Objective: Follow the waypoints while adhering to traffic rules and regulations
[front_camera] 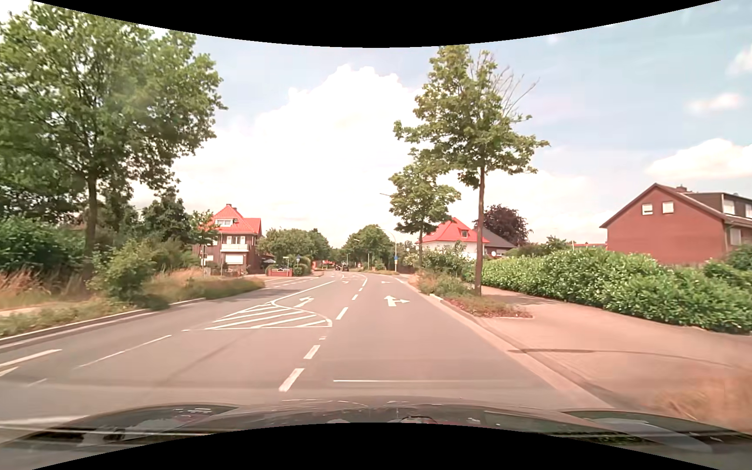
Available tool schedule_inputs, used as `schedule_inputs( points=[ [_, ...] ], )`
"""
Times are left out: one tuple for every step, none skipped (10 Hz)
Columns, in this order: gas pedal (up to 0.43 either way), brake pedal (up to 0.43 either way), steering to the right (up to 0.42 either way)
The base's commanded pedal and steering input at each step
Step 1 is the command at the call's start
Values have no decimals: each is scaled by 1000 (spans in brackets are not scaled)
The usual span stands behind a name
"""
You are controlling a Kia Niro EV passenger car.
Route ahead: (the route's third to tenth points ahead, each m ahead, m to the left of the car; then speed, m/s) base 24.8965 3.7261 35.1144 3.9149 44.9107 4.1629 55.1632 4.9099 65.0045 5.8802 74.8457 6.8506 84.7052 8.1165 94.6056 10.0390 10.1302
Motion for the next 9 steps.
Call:
schedule_inputs(
  points=[
    [248, 0, 0],
    [248, 0, 0],
    [248, 0, 0],
    [248, 0, 0],
    [248, 0, 0],
    [248, 0, -1],
    [248, 0, -1],
    [248, 0, -2],
    [248, 0, -2]
  ],
)
